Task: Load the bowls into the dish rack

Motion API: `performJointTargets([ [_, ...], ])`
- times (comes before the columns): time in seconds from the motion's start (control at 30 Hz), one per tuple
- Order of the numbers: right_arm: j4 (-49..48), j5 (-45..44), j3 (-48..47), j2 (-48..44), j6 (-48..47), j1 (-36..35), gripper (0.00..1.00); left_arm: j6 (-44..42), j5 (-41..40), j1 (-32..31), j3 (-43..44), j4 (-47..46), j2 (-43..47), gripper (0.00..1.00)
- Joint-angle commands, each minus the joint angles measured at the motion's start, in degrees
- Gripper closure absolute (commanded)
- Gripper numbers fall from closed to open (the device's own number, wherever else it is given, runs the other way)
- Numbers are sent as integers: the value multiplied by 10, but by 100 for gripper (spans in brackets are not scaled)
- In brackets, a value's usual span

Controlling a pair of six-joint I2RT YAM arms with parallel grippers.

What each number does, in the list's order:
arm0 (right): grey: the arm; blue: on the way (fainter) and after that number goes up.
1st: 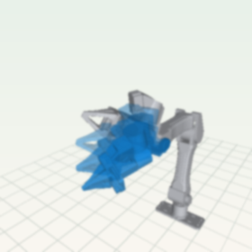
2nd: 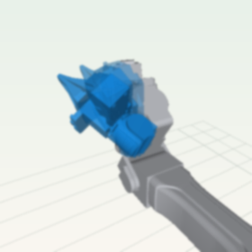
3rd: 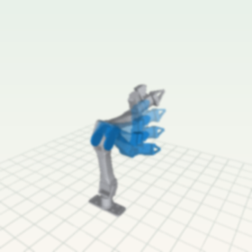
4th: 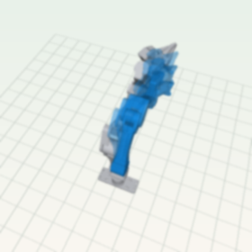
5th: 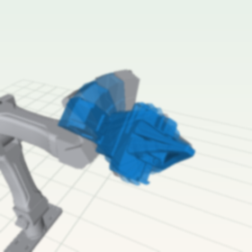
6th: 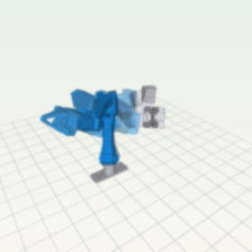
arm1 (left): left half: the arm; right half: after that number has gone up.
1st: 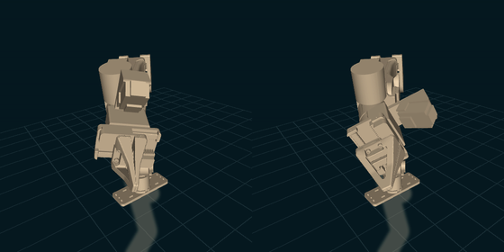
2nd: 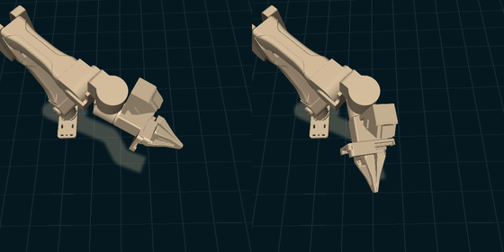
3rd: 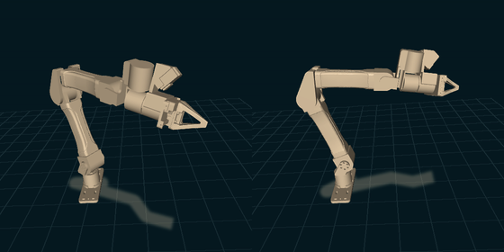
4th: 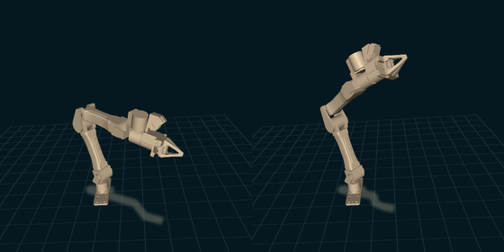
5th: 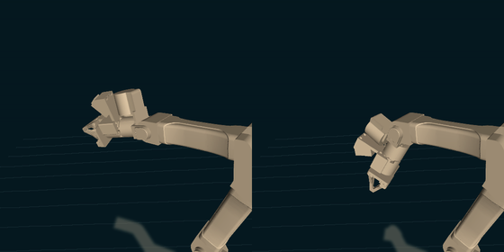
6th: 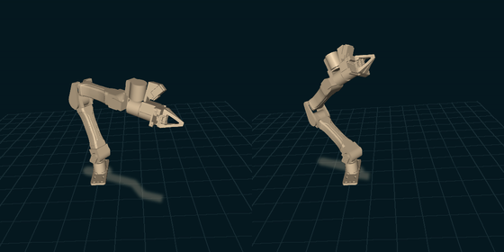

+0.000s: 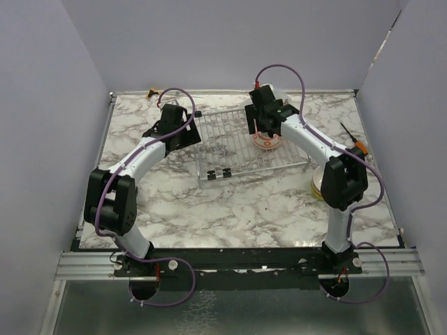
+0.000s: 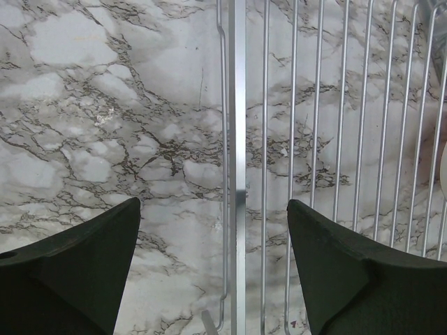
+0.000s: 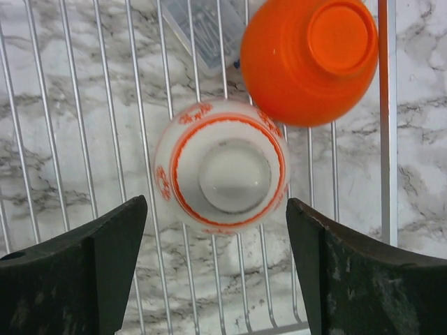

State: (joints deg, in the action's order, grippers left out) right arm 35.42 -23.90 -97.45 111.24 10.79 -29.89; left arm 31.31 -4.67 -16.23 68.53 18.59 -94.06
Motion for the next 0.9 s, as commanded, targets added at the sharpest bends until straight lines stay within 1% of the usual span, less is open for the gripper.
performJointTargets([
  [0.0,-12,-31,-57,59,15,1,18,7,-12,2,5,2,19,14],
  [0.07,-4,-52,-70,76,27,2,23,7,-12,2,5,2,21,14],
  [0.23,4,-56,-60,88,39,2,35,7,-14,2,2,2,24,14],
  [0.43,13,-112,-20,63,47,4,40,8,-14,2,-1,2,20,14],
  [0.63,20,-137,25,36,46,10,47,10,-11,2,3,2,12,14],
  [0.73,17,-150,55,20,46,14,50,13,-8,2,5,2,10,14],
  [0.87,4,-145,78,13,44,30,51,24,5,3,8,2,9,14],
])
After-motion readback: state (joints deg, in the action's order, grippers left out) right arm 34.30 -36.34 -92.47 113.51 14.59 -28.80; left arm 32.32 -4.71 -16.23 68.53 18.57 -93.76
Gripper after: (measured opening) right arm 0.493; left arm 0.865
